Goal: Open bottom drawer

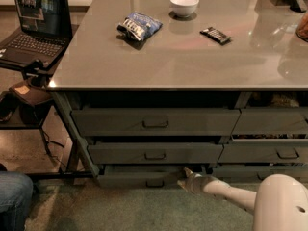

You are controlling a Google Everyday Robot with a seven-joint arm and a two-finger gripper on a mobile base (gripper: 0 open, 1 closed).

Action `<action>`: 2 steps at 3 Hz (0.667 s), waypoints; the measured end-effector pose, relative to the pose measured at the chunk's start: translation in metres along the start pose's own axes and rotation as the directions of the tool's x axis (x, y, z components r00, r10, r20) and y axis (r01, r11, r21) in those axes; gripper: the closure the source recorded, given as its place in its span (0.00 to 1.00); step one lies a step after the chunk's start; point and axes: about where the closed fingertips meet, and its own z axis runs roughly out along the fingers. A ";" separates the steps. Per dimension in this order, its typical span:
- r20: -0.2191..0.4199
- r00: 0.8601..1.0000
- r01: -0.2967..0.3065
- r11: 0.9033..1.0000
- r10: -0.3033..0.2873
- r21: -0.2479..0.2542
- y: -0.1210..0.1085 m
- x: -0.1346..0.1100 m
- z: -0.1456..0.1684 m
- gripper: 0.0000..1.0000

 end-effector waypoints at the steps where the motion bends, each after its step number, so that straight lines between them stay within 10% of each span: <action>1: 0.003 1.000 -0.015 1.000 0.015 -0.001 0.018 0.006 -0.018 1.00; 2: 0.003 1.000 -0.015 1.000 0.015 -0.001 0.018 0.006 -0.018 1.00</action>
Offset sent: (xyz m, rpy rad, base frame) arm -0.4836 -0.0262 -0.0786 0.2092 0.1592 -0.1417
